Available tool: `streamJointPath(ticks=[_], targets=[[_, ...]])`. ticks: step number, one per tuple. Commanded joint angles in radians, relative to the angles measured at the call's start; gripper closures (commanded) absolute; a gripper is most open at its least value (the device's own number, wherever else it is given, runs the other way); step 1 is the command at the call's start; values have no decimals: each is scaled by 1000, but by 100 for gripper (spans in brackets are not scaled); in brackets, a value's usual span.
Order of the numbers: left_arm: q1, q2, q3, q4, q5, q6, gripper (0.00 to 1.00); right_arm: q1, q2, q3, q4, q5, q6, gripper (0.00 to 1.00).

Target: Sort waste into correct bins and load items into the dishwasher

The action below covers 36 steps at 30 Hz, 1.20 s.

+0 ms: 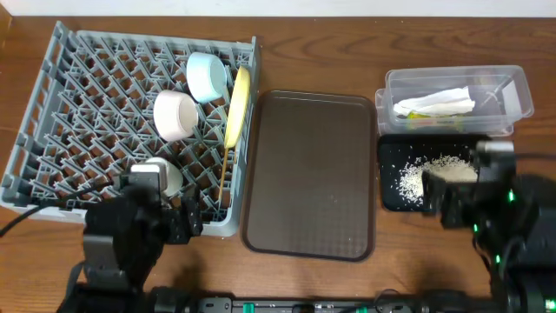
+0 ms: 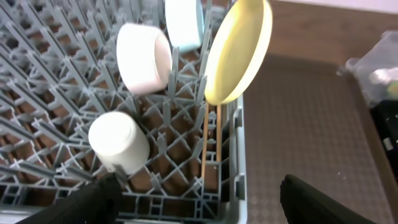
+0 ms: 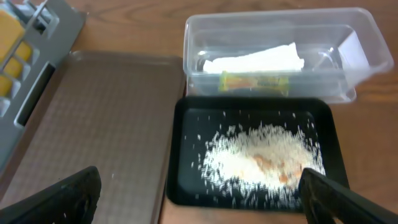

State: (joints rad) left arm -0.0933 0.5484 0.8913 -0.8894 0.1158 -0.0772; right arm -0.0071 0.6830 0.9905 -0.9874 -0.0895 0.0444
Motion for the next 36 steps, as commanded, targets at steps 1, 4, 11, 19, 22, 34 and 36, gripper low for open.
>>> streamJointPath(ticks=[1, 4, 11, 19, 22, 34, 36], targets=[[3, -17, -7, 1, 11, 13, 15, 6, -55, -11, -69, 10, 6, 1], [3, -14, -7, 1, 11, 13, 15, 6, -68, -11, -135, 10, 7, 1], [3, -14, -7, 1, 11, 13, 14, 6, -68, -11, -261, 10, 6, 1], [3, -14, -7, 1, 11, 13, 14, 6, -68, -11, -261, 10, 7, 1], [3, -14, -7, 1, 11, 13, 2, 6, -68, -11, -261, 10, 7, 1], [3, -14, -7, 1, 11, 13, 2, 6, -68, -11, -261, 10, 6, 1], [3, -14, -7, 1, 11, 13, 2, 6, -68, -11, -261, 10, 7, 1]])
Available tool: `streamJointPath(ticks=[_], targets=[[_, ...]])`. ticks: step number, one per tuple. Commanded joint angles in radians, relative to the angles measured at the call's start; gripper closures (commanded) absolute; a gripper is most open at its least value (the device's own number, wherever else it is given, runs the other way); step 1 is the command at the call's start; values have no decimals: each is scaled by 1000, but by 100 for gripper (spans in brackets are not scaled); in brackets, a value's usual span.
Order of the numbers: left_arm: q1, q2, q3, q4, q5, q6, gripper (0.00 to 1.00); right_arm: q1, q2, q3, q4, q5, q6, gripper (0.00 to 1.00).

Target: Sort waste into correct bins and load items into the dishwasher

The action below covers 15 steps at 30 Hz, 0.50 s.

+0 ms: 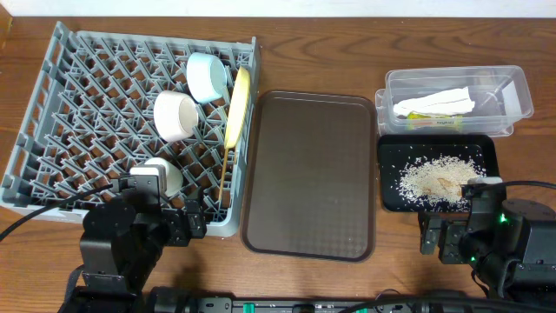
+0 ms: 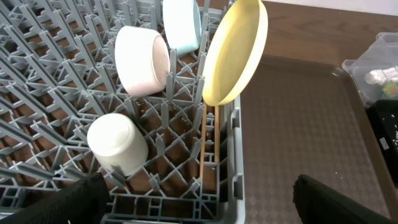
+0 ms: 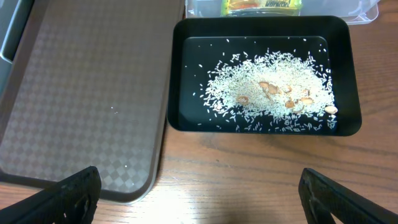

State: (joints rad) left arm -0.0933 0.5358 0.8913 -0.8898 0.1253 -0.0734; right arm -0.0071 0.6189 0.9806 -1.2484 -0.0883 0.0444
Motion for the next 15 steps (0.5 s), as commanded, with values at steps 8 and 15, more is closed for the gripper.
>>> streamJointPath(ticks=[8, 15], targets=[[3, -1, -7, 1, 2, 9, 2, 13, -102, -77, 266, 5, -57, 1], [3, -1, -7, 1, 2, 10, 2, 28, -337, -371, 687, 10, -103, 1]])
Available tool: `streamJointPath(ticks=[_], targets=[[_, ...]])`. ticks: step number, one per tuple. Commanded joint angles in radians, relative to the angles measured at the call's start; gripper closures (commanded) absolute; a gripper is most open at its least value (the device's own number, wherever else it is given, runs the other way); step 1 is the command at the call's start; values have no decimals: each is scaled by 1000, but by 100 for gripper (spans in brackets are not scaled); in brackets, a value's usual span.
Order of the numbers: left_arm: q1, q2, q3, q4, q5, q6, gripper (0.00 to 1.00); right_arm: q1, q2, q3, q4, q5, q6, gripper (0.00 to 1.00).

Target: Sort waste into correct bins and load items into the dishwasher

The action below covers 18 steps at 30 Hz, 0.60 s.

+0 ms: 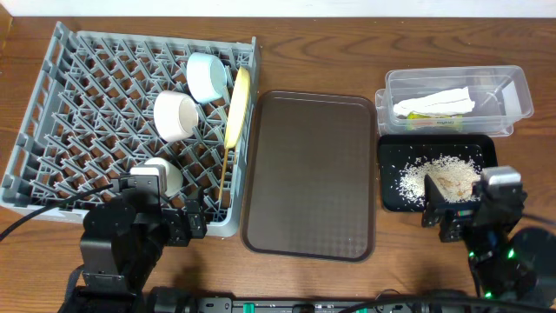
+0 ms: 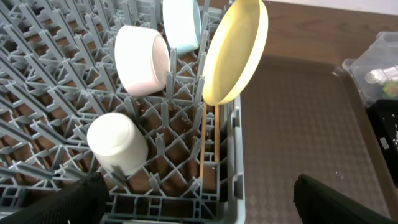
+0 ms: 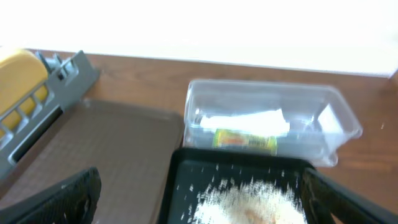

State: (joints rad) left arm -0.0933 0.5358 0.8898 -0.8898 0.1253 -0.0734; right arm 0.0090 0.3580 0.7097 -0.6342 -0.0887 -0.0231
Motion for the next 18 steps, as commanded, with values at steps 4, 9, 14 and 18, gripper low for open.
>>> streamJointPath(ticks=[4, 9, 14, 18], targets=[[3, -1, -5, 1, 2, 9, 2, 12, -186, -270, 278, 10, -35, 1], [3, -1, -5, 1, 2, 10, 2, 19, -286, -491, 546, 10, -35, 1], [3, -1, -5, 1, 2, 10, 1, 24, -353, -652, 739, 12, -36, 1], [2, -1, -5, 1, 2, 9, 2, 24, -353, -694, 782, 16, -47, 1]])
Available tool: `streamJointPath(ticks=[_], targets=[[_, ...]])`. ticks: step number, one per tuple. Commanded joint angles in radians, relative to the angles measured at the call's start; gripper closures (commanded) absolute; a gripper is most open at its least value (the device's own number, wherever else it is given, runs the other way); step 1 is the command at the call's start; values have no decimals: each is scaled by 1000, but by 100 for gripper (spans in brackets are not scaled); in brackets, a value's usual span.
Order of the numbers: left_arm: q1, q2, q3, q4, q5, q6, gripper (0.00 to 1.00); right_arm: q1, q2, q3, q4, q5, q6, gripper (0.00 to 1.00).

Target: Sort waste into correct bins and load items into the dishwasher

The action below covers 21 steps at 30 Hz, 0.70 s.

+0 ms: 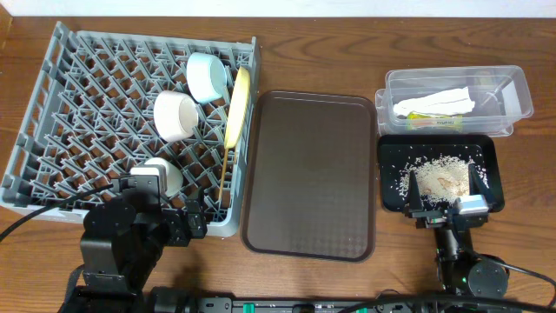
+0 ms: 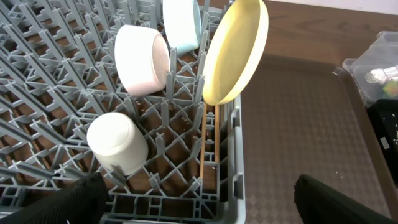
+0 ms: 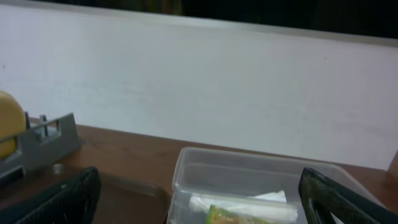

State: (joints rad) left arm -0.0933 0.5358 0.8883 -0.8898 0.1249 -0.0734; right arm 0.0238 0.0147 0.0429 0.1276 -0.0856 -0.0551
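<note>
The grey dish rack [image 1: 35, 87] holds a blue cup [image 1: 207, 74], a pale bowl [image 1: 176, 115], a white cup [image 2: 118, 143], an upright yellow plate [image 2: 235, 53] and a wooden stick [image 2: 204, 143]. My left gripper [image 2: 199, 211] hangs open over the rack's near right corner, holding nothing. At the right, the black bin [image 1: 384, 174] contains rice and scraps. The clear bin [image 3: 249, 171] contains paper and a wrapper. My right gripper [image 3: 199, 211] is open and empty at the black bin's front edge [image 1: 446, 209], its camera level toward the wall.
A brown serving tray [image 1: 311, 174] lies bare between rack and bins. A white wall runs behind the table in the right wrist view. Cables trail from the arm bases along the table's front edge.
My right arm has dropped and tipped up: its view now shows the wall and the clear bin's rim instead of the rice. The left arm and all items are unchanged.
At first my right gripper stood open over the black bin's rice. Then it was in front of the bin, looking straight down. After that it tilted upward, and now it looks level. My left gripper drew back slightly from the rack early and has stayed open.
</note>
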Motion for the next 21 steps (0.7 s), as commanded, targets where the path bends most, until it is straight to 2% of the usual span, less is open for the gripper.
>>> streamJointPath(ticks=[1, 7, 11, 21], targets=[[3, -1, -4, 1, 2, 9, 2, 10, -10, -36, 22, 16, -26, 1], [3, -1, -4, 1, 2, 10, 2, 10, -10, -37, -77, 18, -94, 1], [3, -1, -4, 1, 2, 9, 1, 10, -10, -38, -203, 12, -95, 1], [3, -1, -4, 1, 2, 10, 1, 10, -10, -37, -198, 11, -92, 1]])
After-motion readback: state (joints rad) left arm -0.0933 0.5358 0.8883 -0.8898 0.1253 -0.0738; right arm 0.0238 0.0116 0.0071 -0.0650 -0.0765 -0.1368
